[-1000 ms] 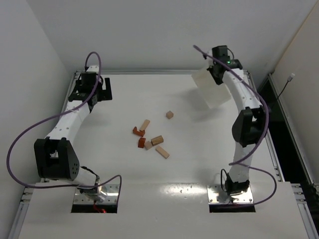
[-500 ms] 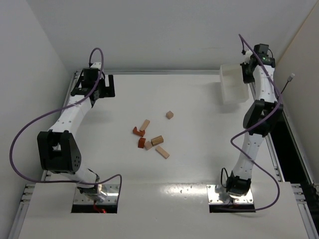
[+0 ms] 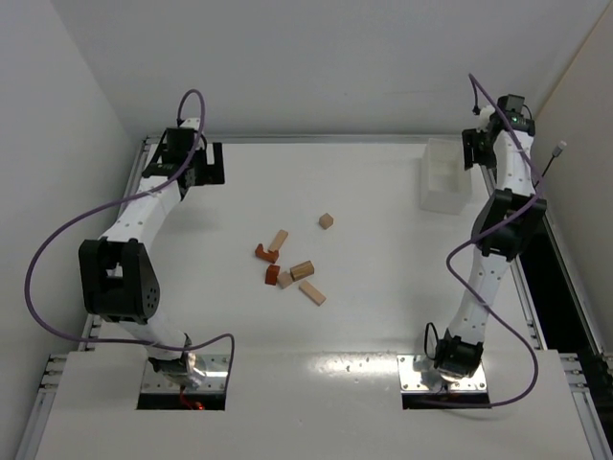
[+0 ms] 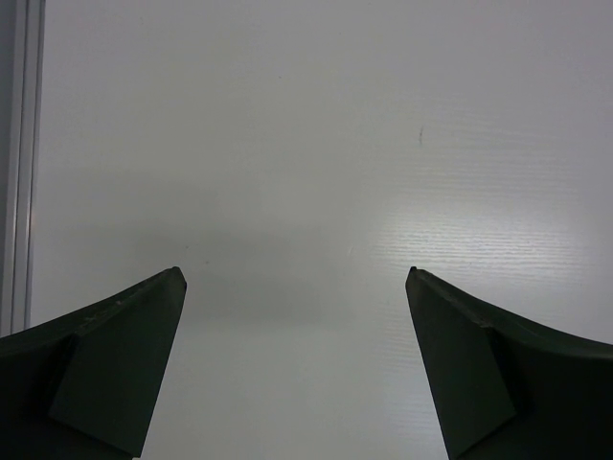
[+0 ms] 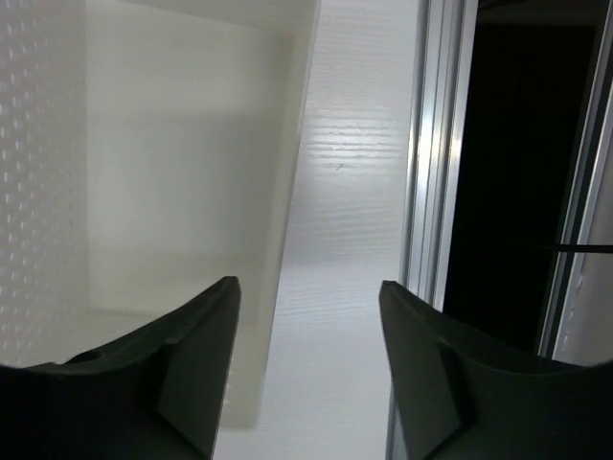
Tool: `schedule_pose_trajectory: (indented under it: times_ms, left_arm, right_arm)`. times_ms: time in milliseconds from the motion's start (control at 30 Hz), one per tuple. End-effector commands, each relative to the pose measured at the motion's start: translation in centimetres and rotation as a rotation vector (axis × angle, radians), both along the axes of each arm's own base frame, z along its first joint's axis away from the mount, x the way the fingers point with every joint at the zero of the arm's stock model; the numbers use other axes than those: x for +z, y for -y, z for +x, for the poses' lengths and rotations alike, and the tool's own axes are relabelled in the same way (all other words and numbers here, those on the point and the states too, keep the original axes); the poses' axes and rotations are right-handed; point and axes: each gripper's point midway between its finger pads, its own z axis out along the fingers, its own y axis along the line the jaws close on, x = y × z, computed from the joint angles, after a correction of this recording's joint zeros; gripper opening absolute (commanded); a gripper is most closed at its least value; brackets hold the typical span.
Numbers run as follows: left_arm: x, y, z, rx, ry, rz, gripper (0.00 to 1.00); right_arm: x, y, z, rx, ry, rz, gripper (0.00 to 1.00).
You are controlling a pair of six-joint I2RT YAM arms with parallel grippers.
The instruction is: Build the wood block tower
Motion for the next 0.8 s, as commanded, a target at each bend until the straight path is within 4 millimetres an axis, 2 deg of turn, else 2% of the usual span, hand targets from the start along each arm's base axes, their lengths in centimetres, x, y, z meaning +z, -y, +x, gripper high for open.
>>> schedule_pose_trajectory:
  times_ms: [0,33,67,100,167,200,233,267,300,333,367,400,433,467,500,533,567,600,633,667,733,767]
  left_arm:
    - [1.9,0.7,1.0,-0.022,0.052,-0.004,1.0]
    - [1.9,0.7,1.0,-0.022,0.052,-0.004,1.0]
    - [1.9,0.7,1.0,-0.022,0.052,-0.004,1.0]
    - [1.5,0.7,0.8,-0.017,0.042,-0.011,1.0]
    - [0.7,0.7,0.2,-0.017,0.024,-0.01,1.0]
    - [0.9,0.7,-0.1,-0.012,0.029,-0.017,1.0]
    - [1.0,0.7,-0.2,-0.012,0.037,-0.018,1.0]
    - [1.0,0.7,-0.5,-0.012,0.035,-0.018,1.0]
    - [0.8,0.7,-0.9,-0.006,0.033,-0.025,1.0]
    - [0.4,1.3,-1.4,-0.024,0.022,-0.03,1.0]
    - [0.2,1.3,-1.5,-0.024,0.013,-0.03,1.0]
    - [-0.3,2.2,-2.2,-0.056,-0.005,-0.043,1.0]
    - [-0.7,3.4,-2.9,-0.091,-0.025,-0.05,1.0]
    - [-1.3,4.3,-3.4,-0.122,-0.048,-0.049,1.0]
    - [-2.2,6.2,-4.7,-0.187,-0.085,-0.038,1.0]
    - [-2.4,7.4,-5.5,-0.233,-0.098,-0.031,1.0]
    - [-2.9,8.6,-6.2,-0.283,-0.119,-0.008,1.0]
    - [-3.5,9.5,-7.1,-0.304,-0.137,0.008,1.0]
    - [-3.8,11.8,-7.9,-0.37,-0.145,0.029,1.0]
    - [-3.4,12.9,-8.3,-0.401,-0.132,0.03,1.0]
    - [-3.9,15.2,-9.6,-0.456,-0.147,0.059,1.0]
    - [-4.3,15.8,-9.9,-0.47,-0.156,0.069,1.0]
  right_arm:
    - [3.3,-0.4,1.2,0.043,0.095,0.015,0.57]
    - [3.4,-0.8,0.8,0.059,0.09,0.023,0.63]
    - [3.9,-2.1,0.7,0.093,0.099,0.054,0.66]
    - [5.5,-2.6,0.0,0.108,0.121,0.051,0.68]
    - [8.0,-4.9,-0.3,0.15,0.193,0.078,0.75]
    - [6.5,-5.6,-1.9,0.146,0.165,0.107,0.77]
    - [11.2,-6.6,-2.1,0.169,0.288,0.078,0.8]
    - [12.0,-8.2,-2.7,0.196,0.306,0.076,0.8]
    - [11.0,-9.4,-4.0,0.214,0.289,0.091,0.8]
    - [12.2,-11.9,-6.0,0.258,0.312,0.12,0.85]
    - [15.0,-13.0,-6.5,0.289,0.377,0.112,0.86]
    - [13.5,-14.3,-8.1,0.322,0.35,0.123,0.86]
    - [14.2,-15.5,-8.7,0.363,0.387,0.116,0.86]
    - [12.5,-17.8,-10.3,0.423,0.36,0.136,0.86]
    - [15.0,-19.1,-11.7,0.47,0.44,0.12,0.86]
    - [14.4,-20.0,-12.9,0.496,0.421,0.114,0.86]
    - [12.9,-22.6,-14.2,0.595,0.37,0.09,0.86]
    - [11.8,-22.8,-14.8,0.597,0.318,0.041,0.86]
    - [10.6,-23.4,-15.9,0.608,0.258,0.032,0.86]
    - [9.0,-24.2,-16.7,0.619,0.218,0.035,0.86]
    - [7.3,-23.6,-18.1,0.594,0.19,0.024,0.89]
    - [7.3,-23.3,-18.0,0.583,0.209,0.006,0.91]
